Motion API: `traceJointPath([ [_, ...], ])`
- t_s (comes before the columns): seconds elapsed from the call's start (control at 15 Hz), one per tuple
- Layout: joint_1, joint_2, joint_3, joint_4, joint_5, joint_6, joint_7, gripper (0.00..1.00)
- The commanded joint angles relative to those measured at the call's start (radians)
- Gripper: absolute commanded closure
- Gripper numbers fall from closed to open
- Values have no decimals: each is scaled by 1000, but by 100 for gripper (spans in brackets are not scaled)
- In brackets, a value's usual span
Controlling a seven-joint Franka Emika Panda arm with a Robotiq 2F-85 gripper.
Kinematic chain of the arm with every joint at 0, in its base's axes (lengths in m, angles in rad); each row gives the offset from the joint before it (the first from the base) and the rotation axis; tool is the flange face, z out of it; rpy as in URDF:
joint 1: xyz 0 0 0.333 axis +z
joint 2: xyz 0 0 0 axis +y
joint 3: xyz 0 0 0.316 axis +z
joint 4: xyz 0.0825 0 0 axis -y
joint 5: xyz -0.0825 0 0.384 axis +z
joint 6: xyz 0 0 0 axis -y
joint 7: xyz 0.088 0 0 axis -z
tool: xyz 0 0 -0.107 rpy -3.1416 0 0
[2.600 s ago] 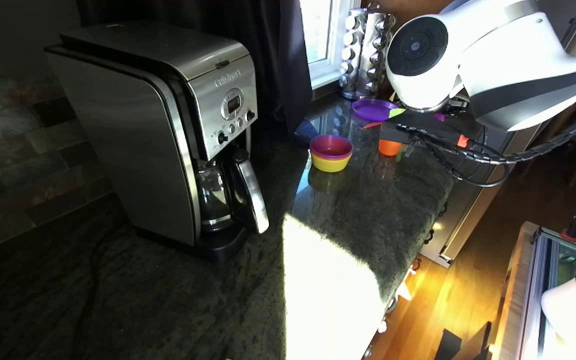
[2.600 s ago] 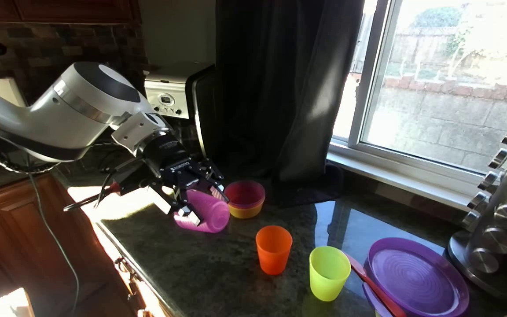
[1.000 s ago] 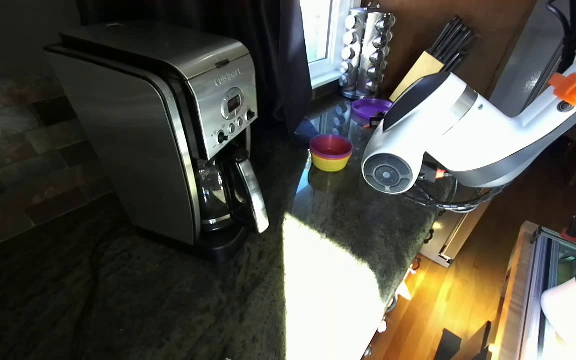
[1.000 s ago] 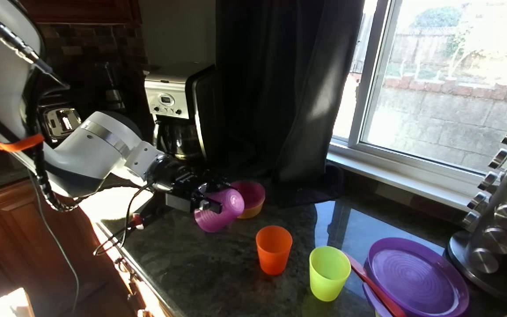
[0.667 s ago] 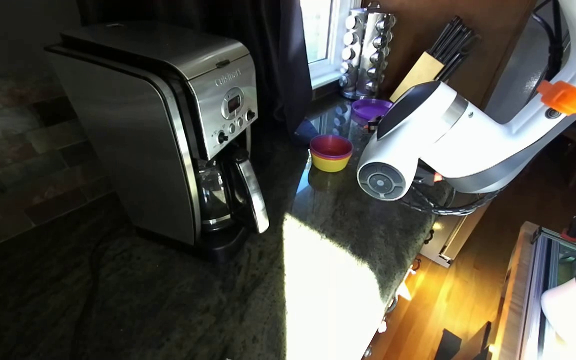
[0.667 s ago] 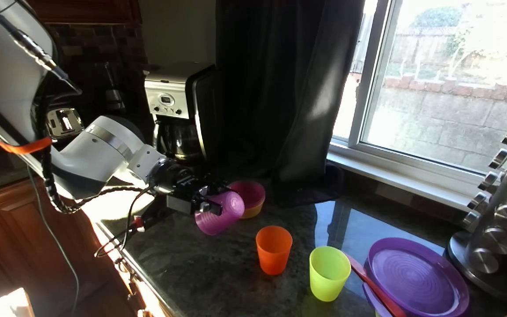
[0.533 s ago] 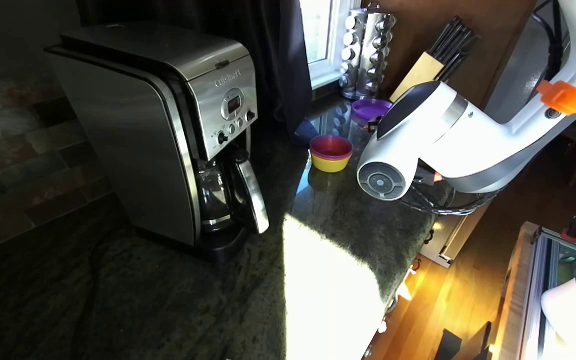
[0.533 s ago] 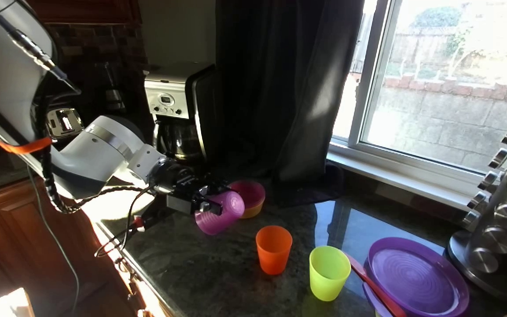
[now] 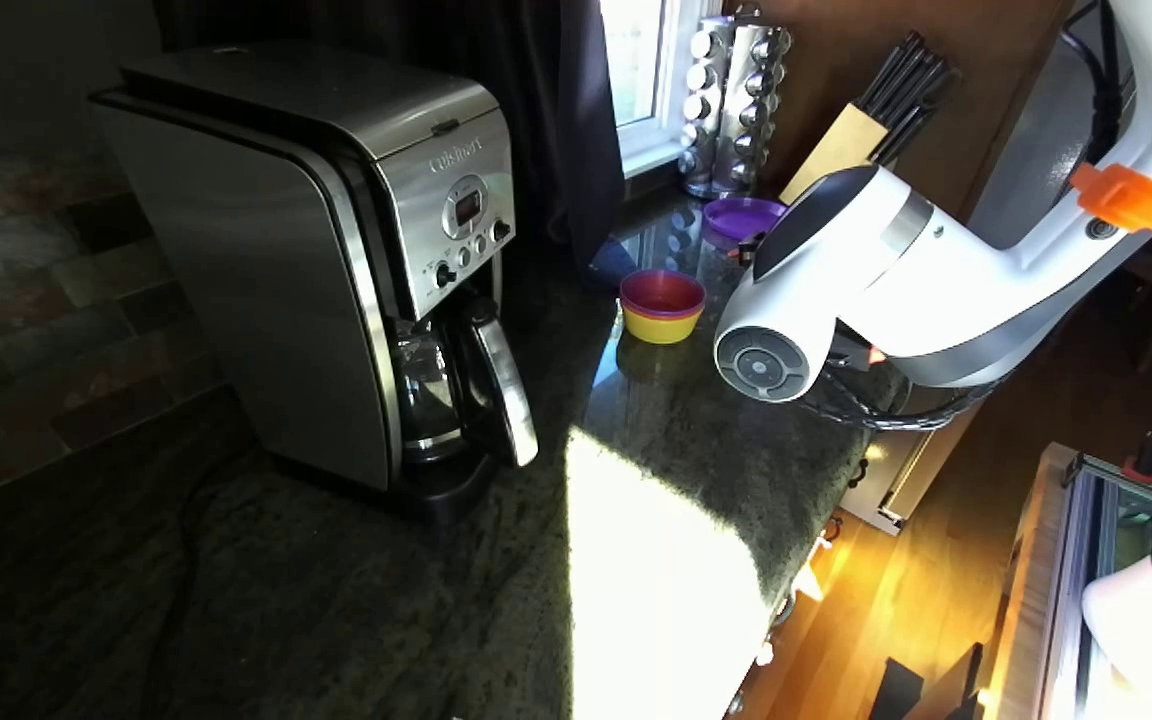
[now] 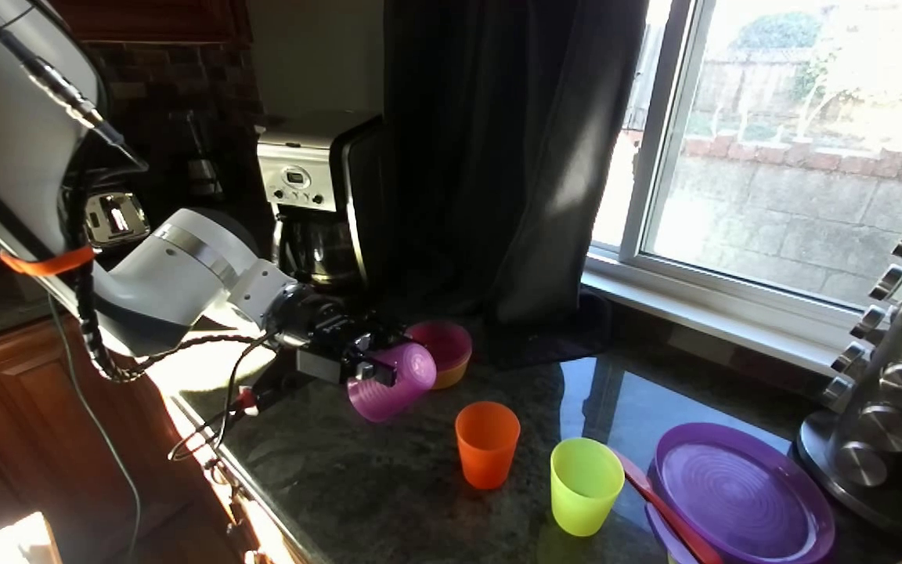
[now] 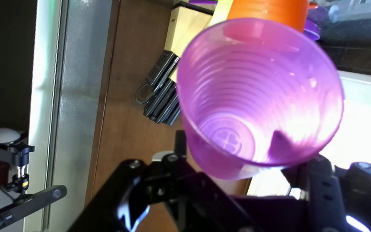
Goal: Place the purple cup upside down.
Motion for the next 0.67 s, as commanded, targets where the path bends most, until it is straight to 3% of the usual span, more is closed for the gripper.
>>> traceJointPath([
  [0.0, 15, 18, -19, 4, -24, -76, 25, 57],
  [0.4, 20, 91, -22, 34, -49, -208, 29, 57],
  [0.6, 19, 162, -23, 59, -56, -218, 29, 57],
])
